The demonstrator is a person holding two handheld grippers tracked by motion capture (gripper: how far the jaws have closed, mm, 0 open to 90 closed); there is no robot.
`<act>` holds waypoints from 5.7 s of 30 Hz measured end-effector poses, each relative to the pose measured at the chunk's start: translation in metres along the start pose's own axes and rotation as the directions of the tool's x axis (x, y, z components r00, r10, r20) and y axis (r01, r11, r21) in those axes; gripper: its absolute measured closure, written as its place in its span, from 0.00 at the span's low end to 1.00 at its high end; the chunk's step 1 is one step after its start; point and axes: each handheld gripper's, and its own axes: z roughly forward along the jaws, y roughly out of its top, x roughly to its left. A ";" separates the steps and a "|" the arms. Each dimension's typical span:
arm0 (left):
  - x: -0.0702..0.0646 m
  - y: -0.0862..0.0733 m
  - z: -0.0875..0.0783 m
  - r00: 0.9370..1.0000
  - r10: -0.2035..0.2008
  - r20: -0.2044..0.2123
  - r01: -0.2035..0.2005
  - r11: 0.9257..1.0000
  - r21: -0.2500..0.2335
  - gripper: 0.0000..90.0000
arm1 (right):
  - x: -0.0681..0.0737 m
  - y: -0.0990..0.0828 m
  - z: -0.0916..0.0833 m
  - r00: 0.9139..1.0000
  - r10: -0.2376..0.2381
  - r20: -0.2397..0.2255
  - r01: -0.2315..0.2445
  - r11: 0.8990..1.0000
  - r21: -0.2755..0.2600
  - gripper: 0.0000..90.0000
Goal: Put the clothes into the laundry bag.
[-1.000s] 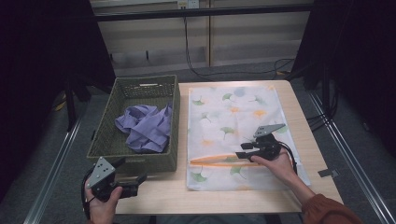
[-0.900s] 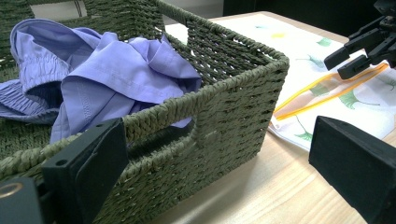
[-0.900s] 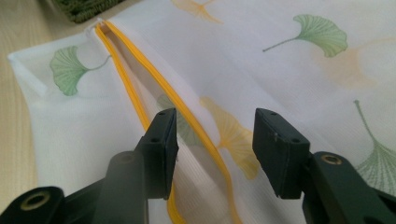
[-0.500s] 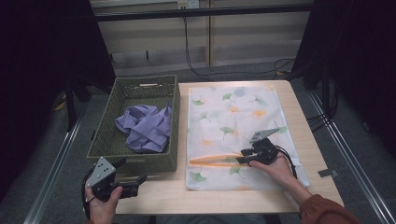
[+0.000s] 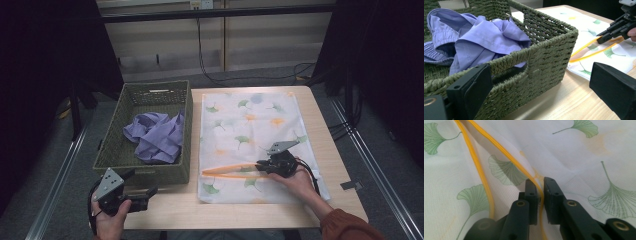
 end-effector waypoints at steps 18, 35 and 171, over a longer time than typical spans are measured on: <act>0.002 -0.001 0.001 1.000 0.000 0.000 0.000 1.000 0.001 0.05 | -0.003 0.006 -0.002 0.999 0.031 -0.022 -0.032 0.999 -0.022 0.99; 0.003 -0.001 0.001 1.000 -0.002 -0.019 0.002 1.000 0.005 0.05 | -0.004 0.011 -0.016 0.999 0.045 0.028 -0.042 0.992 -0.120 0.99; 0.058 0.090 0.039 0.997 -0.030 -0.075 0.033 0.999 0.033 0.11 | -0.027 0.100 -0.061 0.997 0.072 -0.010 -0.069 0.899 -0.432 0.99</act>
